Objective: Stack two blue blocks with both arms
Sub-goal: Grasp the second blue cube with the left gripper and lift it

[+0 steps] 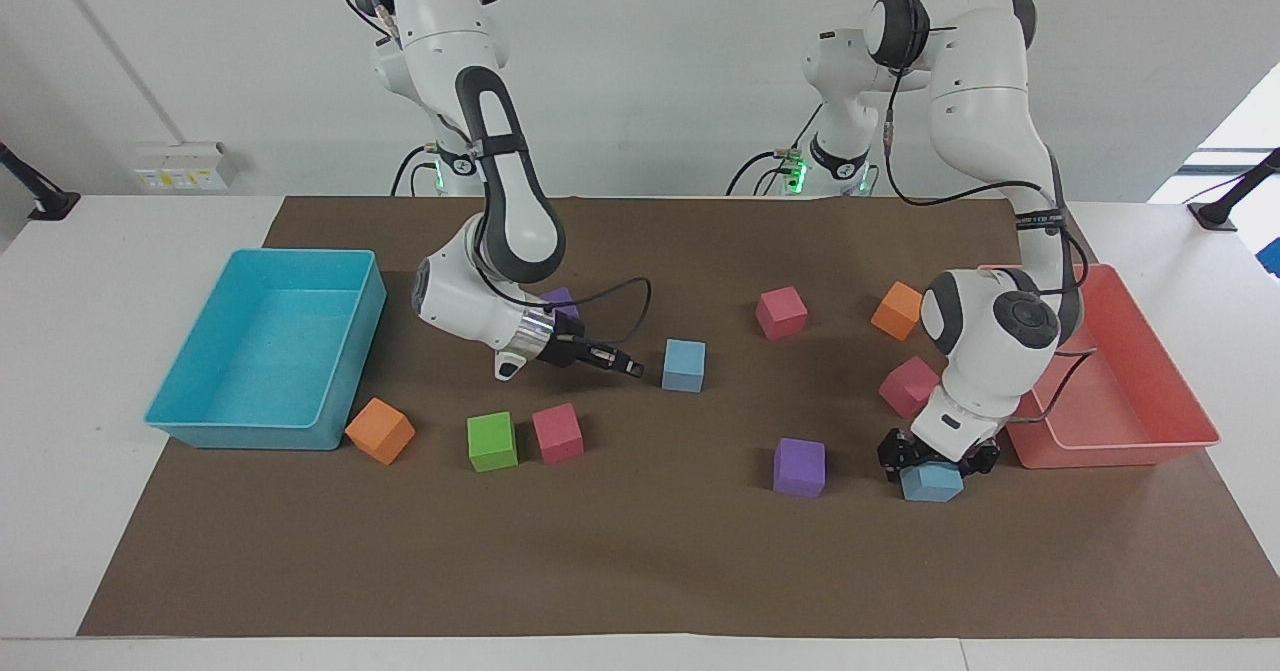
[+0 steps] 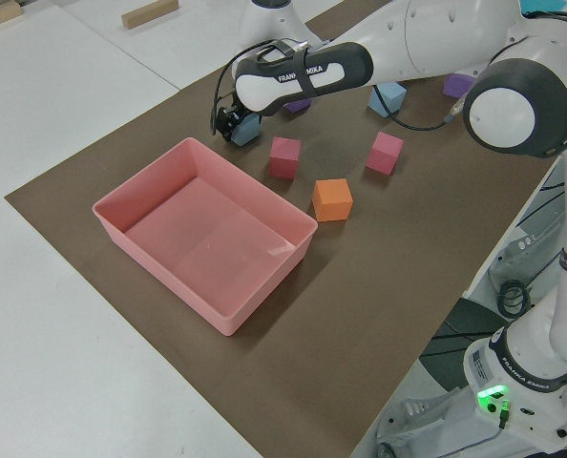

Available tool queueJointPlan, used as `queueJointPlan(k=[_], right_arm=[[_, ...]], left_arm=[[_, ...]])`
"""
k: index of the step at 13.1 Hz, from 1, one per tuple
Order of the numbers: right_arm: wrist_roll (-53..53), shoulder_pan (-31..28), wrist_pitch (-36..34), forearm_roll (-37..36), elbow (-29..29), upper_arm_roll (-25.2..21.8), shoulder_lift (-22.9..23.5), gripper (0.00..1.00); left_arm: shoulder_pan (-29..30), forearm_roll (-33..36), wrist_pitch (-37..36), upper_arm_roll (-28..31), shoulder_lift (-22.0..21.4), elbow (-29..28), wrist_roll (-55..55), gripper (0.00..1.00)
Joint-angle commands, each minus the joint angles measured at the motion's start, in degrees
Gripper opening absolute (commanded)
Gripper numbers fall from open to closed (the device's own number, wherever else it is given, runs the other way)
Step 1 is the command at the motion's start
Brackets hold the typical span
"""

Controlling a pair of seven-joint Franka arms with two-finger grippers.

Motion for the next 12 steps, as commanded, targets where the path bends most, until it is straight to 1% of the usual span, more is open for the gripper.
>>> queueJointPlan(k=[1, 2, 3, 4, 5, 7, 9, 12], right_arm=[[-2.20, -0.34, 1.25, 0.96, -2.10, 0.57, -1.50, 0.00], [-2.29, -0.08, 1.34, 0.70, -2.45, 0.57, -1.59, 0.00], [-2.63, 0.53, 2.21, 0.61, -3.15, 0.57, -1.77, 0.00], [-3.25, 0.80, 3.35, 0.61, -4.03, 0.57, -2.20, 0.00], [-3.86, 1.07, 3.45, 0.61, -4.38, 0.57, -2.29, 0.00], [-4.57, 1.07, 3.54, 0.61, -4.74, 0.57, -2.30, 0.00], [-4.57, 1.16, 3.54, 0.61, -4.74, 0.57, -2.38, 0.00], [-4.57, 1.16, 3.62, 0.52, -4.83, 0.57, -2.30, 0.00]], left_arm=[[-0.86, -0.84, -1.82, 0.80, -1.97, -1.74, -0.39, 0.72], [-0.86, -0.84, -2.08, 0.80, -2.06, -1.74, -0.39, 0.62], [-0.86, -0.92, -2.34, 0.80, -2.23, -1.74, -0.39, 0.49], [-0.86, -0.84, -2.78, 0.88, -2.75, -1.74, -0.39, 0.41], [-0.86, -0.84, -3.66, 0.89, -3.63, -1.66, -0.39, 0.39], [-1.04, -0.84, -6.55, 0.80, -6.09, -1.57, -0.48, 0.39], [-3.49, -0.84, -9.97, 0.89, -8.55, -1.66, -1.87, 0.39], [-9.19, -0.40, -12.54, 0.89, -11.02, -1.66, -10.29, 0.41]])
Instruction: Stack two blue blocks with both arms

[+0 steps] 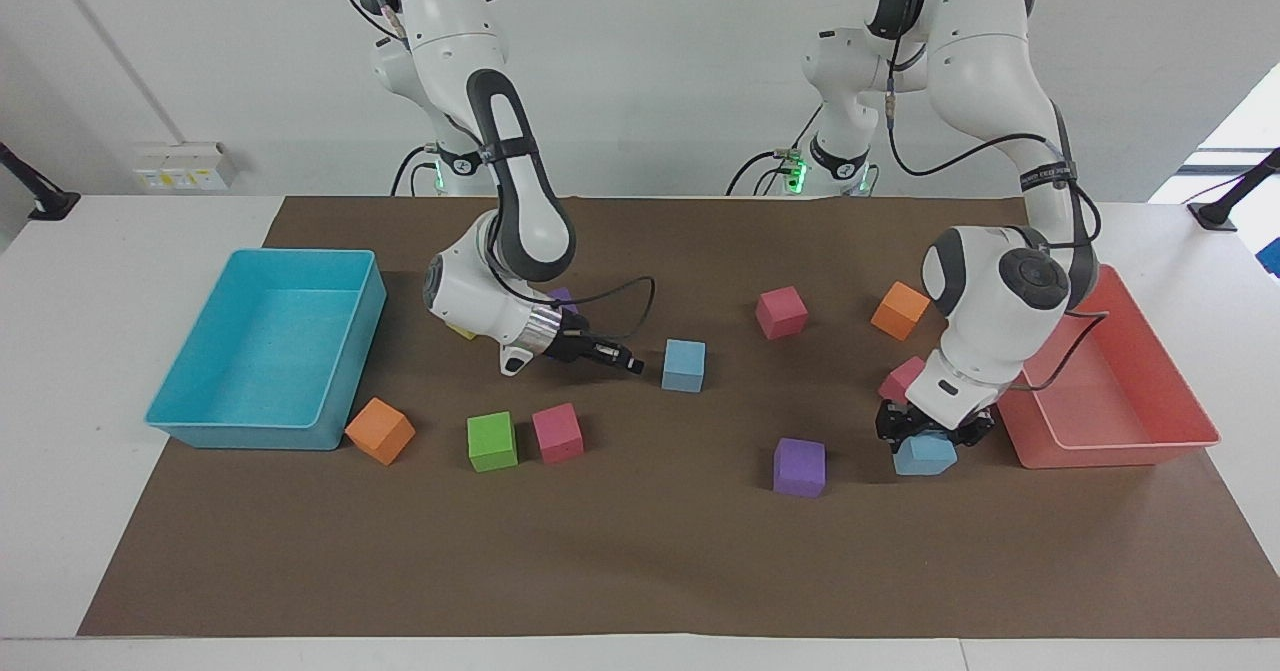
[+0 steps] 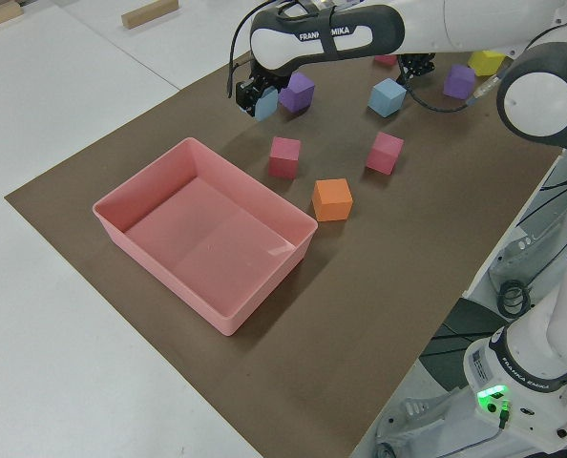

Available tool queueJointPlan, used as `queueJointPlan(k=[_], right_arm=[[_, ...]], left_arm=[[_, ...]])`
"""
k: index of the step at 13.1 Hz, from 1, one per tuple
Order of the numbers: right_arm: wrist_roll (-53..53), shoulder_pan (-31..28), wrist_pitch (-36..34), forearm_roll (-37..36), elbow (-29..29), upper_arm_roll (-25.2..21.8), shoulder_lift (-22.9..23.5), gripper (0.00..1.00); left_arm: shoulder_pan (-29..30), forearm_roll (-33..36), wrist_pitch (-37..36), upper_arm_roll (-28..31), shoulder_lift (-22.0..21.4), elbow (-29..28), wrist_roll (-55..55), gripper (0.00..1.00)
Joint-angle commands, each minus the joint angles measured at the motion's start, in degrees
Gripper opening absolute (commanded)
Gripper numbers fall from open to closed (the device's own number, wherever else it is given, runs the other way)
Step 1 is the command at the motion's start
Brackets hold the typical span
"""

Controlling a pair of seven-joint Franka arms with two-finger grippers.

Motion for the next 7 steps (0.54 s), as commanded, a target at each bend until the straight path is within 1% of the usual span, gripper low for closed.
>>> queueJointPlan(k=[1, 3, 6, 7], right_arm=[[-1.89, -0.14, 1.21, 0.52, -1.91, 0.32, -1.77, 0.00], [-1.89, -0.14, 1.21, 0.52, -2.00, 0.32, -1.69, 0.00], [-1.89, -0.22, 1.21, 0.52, -2.00, 0.32, -1.68, 0.00], [-1.89, -0.22, 1.21, 0.52, -2.00, 0.32, -1.68, 0.00]], left_arm=[[-6.66, -0.38, -0.90, 1.11, -2.35, -1.56, -8.33, 0.41], [-10.97, -0.38, -0.19, 1.11, -2.44, -1.56, -13.70, 0.41], [-16.25, -0.38, 0.07, 1.03, -2.88, -1.65, -14.43, 0.41], [-17.92, -0.30, 0.25, 1.02, -2.88, -1.74, -14.43, 0.43]])
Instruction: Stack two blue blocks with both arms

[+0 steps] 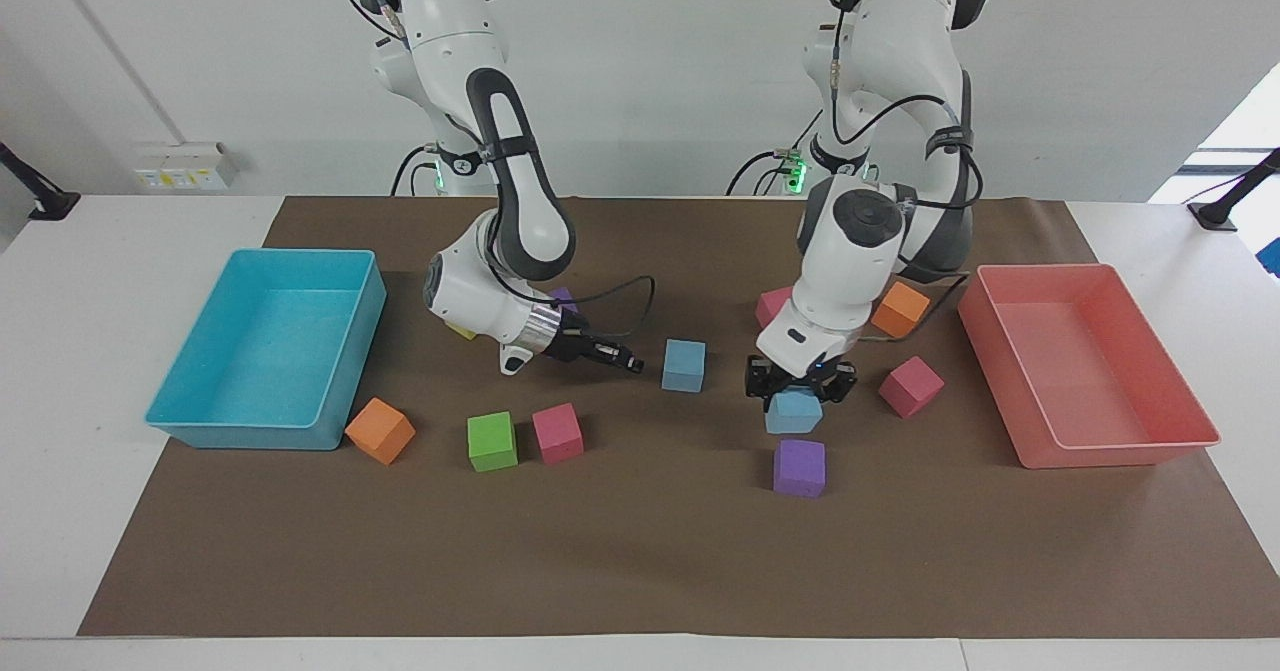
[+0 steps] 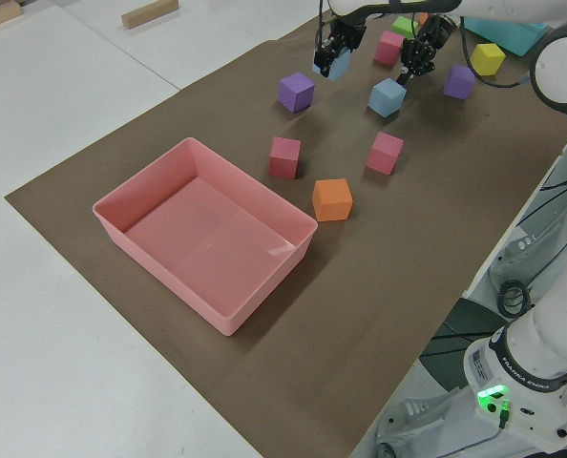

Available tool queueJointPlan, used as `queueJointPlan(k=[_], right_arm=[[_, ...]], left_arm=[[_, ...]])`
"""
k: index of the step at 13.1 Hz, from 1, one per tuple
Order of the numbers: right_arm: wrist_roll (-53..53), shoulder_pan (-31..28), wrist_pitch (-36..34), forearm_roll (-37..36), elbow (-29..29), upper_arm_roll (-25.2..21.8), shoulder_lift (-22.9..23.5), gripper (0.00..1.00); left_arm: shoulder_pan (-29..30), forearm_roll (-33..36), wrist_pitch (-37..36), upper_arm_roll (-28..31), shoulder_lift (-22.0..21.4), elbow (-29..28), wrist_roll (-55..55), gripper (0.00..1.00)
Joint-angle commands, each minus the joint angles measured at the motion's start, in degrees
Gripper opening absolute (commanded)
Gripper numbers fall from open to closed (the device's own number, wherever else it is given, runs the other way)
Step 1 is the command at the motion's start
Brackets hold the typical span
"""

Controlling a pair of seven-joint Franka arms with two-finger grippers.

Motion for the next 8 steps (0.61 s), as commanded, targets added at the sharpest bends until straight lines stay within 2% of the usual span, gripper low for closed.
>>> queueJointPlan(k=[1, 5, 8], right_arm=[[-1.88, -0.22, 1.21, 0.52, -1.88, 0.33, -1.62, 0.00], [-1.88, -0.22, 1.21, 0.52, -1.79, 0.33, -1.62, 0.00], [-1.88, -0.22, 1.21, 0.52, -1.88, 0.25, -1.70, 0.00]], left_arm=[[-4.44, -0.30, 0.85, 1.15, -1.48, -1.75, -0.32, 0.44], [-9.46, -0.21, 4.62, 1.24, -1.48, -5.78, -0.40, 0.45], [-11.05, 0.75, 5.51, 1.24, -3.32, -10.26, -1.02, 0.46]])
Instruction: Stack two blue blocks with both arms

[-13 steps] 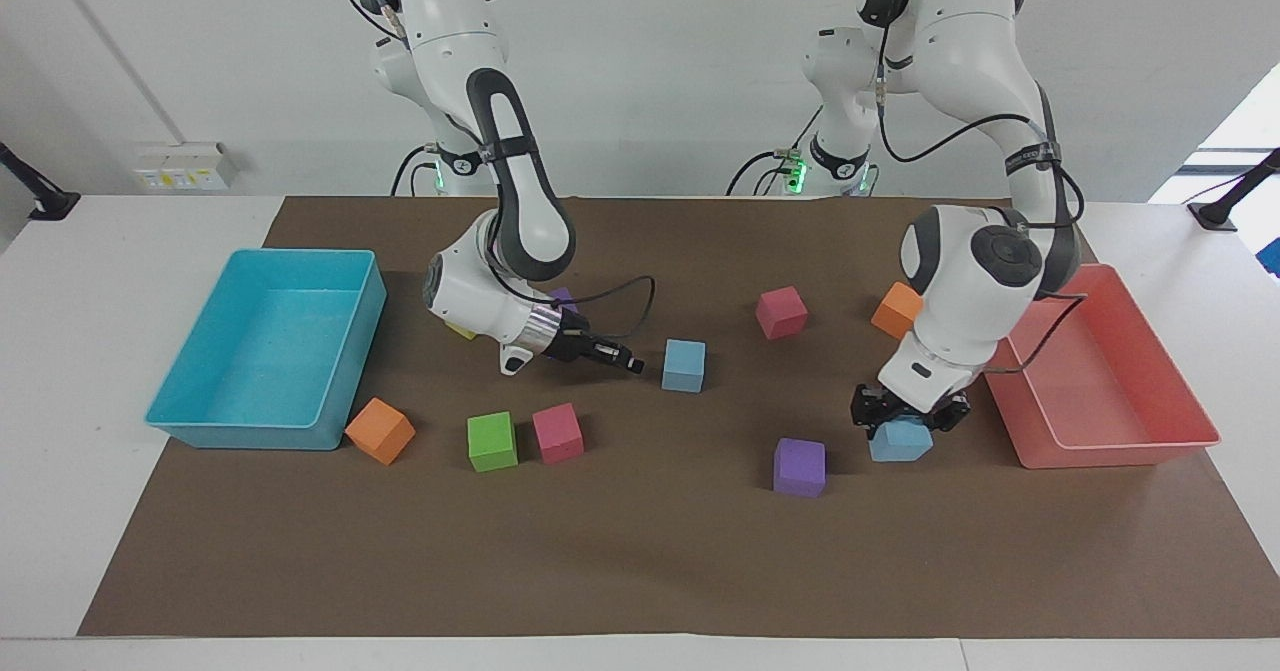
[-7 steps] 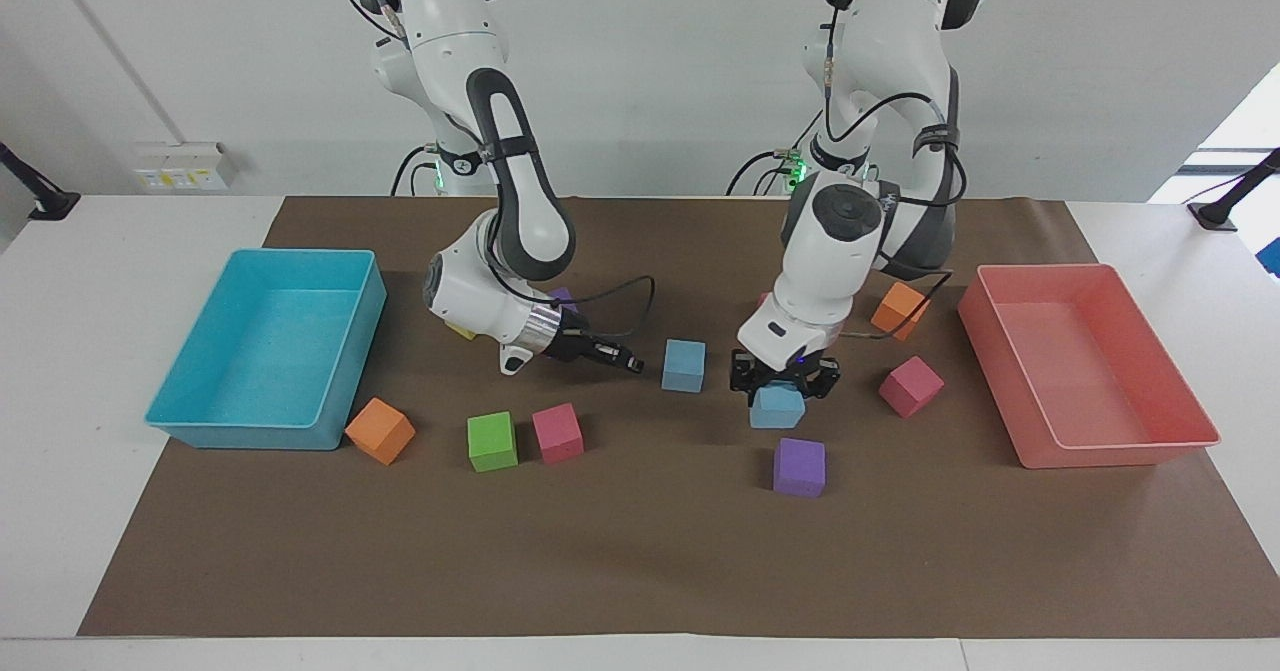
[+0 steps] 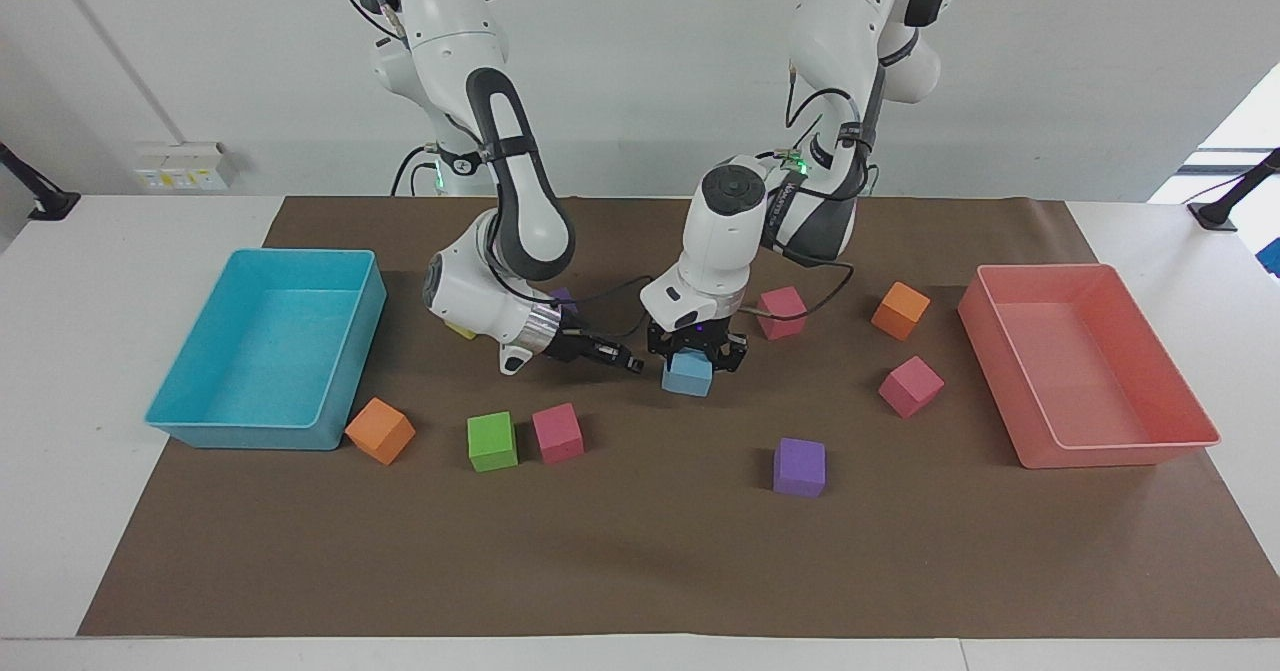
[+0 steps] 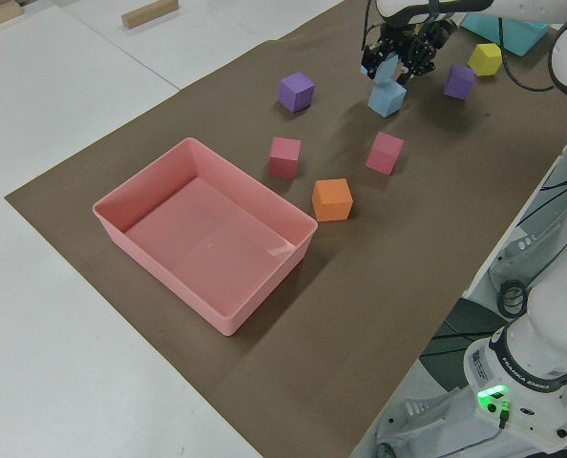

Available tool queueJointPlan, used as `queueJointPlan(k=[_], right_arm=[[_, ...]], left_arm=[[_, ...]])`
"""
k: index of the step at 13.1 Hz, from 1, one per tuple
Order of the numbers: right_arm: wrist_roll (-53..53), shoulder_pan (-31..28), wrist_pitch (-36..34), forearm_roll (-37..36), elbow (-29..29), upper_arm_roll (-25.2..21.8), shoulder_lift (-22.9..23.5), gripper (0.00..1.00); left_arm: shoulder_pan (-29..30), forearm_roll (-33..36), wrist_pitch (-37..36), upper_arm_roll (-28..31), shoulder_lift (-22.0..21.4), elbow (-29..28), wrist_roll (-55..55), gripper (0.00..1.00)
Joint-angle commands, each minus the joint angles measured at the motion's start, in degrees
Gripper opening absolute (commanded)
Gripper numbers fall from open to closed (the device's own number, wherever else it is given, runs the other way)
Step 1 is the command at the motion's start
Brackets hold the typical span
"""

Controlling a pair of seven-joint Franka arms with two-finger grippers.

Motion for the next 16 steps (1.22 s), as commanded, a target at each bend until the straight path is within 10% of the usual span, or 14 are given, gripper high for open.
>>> queueJointPlan(k=[1, 16], right_arm=[[-1.88, -0.22, 1.20, 0.52, -1.76, 0.35, -1.57, 0.00], [-1.88, -0.22, 1.20, 0.52, -1.76, 0.35, -1.57, 0.00]], left_arm=[[-1.86, 0.86, 1.67, 1.21, -3.56, -5.34, -1.47, 0.46], [-3.79, 5.08, 1.84, 1.21, -5.85, -8.86, -12.20, 0.52]])
